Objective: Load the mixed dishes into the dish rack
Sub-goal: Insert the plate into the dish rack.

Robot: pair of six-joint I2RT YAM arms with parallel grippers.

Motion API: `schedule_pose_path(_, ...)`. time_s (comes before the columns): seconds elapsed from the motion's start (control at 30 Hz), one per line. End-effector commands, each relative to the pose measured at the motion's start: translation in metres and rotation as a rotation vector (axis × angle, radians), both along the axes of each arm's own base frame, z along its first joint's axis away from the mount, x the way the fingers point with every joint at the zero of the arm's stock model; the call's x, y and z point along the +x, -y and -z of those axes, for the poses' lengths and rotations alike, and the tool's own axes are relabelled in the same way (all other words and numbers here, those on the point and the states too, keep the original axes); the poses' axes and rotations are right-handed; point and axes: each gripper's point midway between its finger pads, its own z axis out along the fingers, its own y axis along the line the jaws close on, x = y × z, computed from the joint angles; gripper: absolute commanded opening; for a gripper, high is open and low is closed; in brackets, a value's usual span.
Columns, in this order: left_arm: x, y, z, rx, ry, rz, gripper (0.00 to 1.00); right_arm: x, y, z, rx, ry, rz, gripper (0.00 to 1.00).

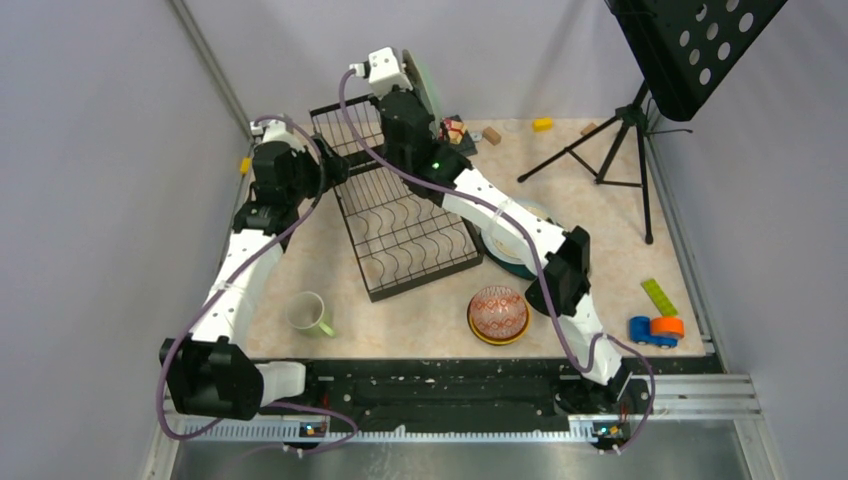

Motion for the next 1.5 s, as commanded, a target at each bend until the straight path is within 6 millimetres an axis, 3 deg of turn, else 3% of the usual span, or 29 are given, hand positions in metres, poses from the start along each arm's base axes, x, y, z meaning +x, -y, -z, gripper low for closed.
schedule_pose_path(0.0,0.007,0.001,-0.025,-0.002,0.07,0.014,0.85,0.003,0.003,-0.036,0.126,0.071,-0.03,0.0)
schedule_pose_path(0.47,0.007,0.003,-0.025,-0.01,0.067,0.028,0.85,0.025,0.004,-0.015,0.054,0.066,-0.018,0.0)
schedule_pose_path(0.77,0.007,0.004,-0.023,-0.01,0.063,0.03,0.85,0.031,-0.004,0.012,0.016,0.007,-0.052,0.0)
schedule_pose_path(1.2,0.007,0.007,-0.023,-0.023,0.06,0.046,0.85,0.035,0.005,0.025,0.079,-0.028,0.016,0.0)
schedule_pose_path(1.47,0.006,0.008,-0.023,-0.024,0.06,0.048,0.84,0.04,0.004,0.037,0.089,-0.064,-0.006,0.17)
